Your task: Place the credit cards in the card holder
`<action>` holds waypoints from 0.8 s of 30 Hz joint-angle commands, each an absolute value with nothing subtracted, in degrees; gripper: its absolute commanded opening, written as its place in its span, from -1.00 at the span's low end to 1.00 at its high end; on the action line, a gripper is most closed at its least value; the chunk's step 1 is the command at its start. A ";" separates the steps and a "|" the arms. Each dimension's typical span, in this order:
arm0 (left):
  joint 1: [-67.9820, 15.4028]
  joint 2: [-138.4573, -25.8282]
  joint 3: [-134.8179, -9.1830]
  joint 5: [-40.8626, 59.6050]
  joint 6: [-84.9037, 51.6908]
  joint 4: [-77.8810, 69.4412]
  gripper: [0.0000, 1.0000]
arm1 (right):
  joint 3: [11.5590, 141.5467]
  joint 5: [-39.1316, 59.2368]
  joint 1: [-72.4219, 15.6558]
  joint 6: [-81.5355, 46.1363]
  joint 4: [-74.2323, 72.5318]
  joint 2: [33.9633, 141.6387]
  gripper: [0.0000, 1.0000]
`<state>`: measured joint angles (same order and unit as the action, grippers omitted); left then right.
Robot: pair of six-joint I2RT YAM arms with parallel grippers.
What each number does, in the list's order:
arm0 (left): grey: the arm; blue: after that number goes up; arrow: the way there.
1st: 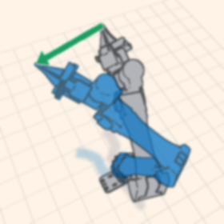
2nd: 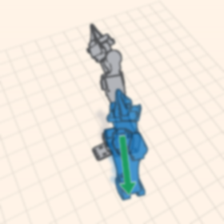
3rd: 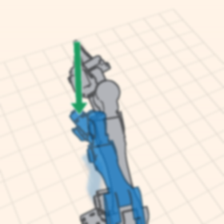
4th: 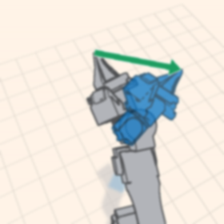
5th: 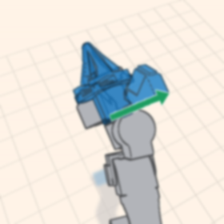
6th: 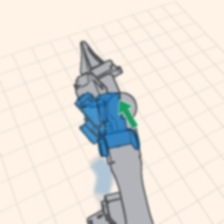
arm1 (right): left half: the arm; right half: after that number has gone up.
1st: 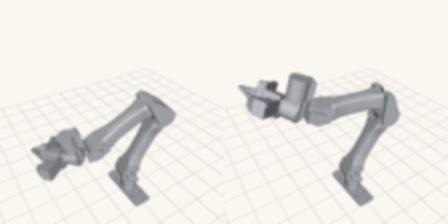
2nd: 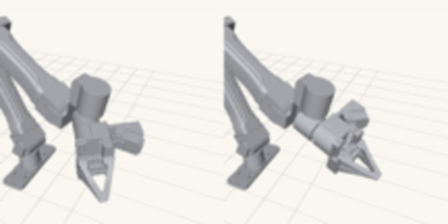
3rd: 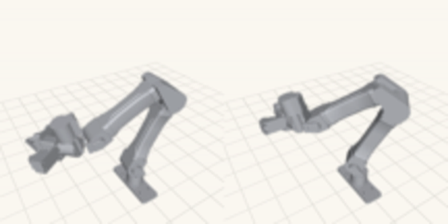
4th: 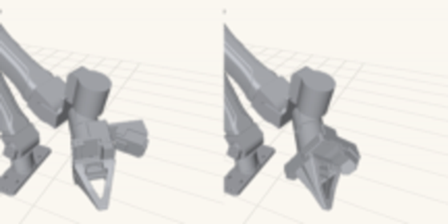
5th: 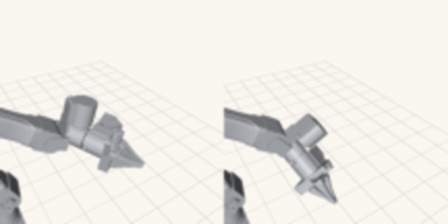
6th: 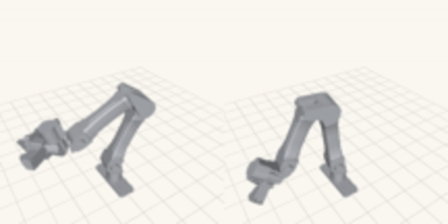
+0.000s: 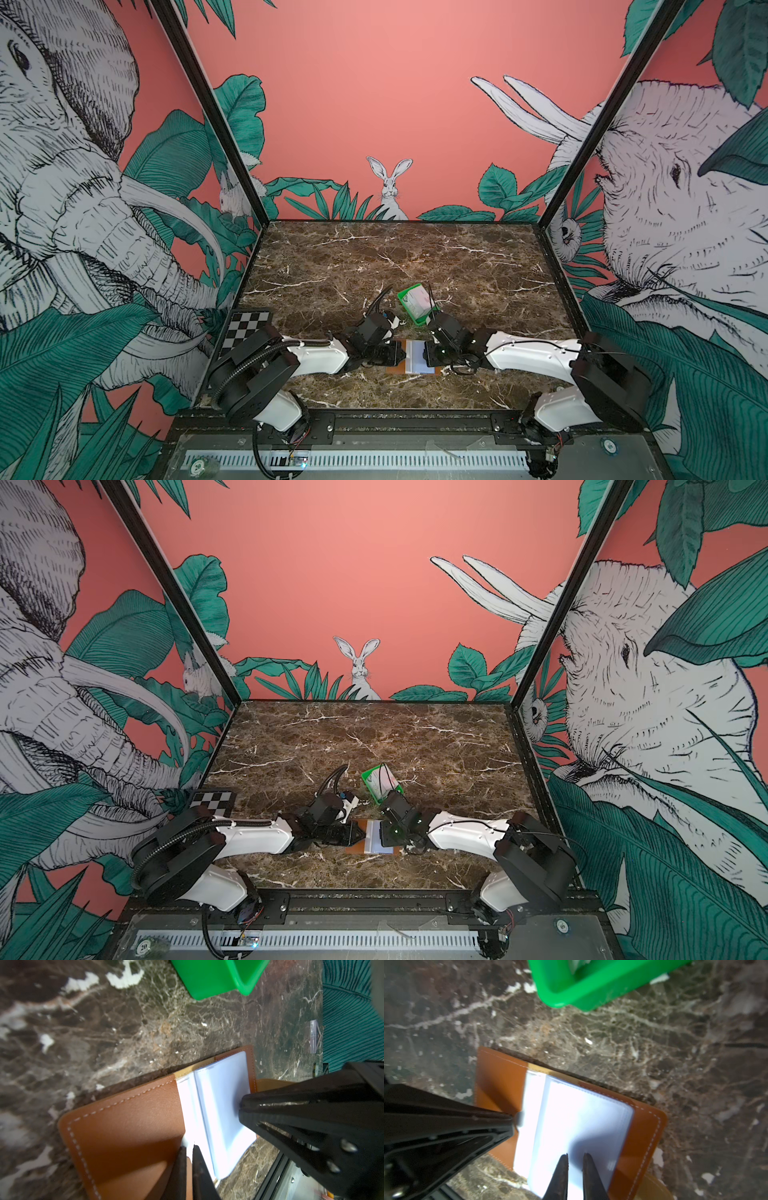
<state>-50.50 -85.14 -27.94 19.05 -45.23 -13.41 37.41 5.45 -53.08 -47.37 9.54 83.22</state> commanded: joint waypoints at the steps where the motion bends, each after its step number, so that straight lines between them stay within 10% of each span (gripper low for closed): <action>1: -50.71 -83.54 -27.42 18.11 -45.53 -12.57 -0.79 | 38.84 3.26 -52.83 -47.05 11.90 84.08 -0.69; 24: -50.71 -80.04 -25.03 17.23 -49.70 -16.05 -0.74 | 40.25 2.01 -52.90 -45.03 14.32 81.84 -0.67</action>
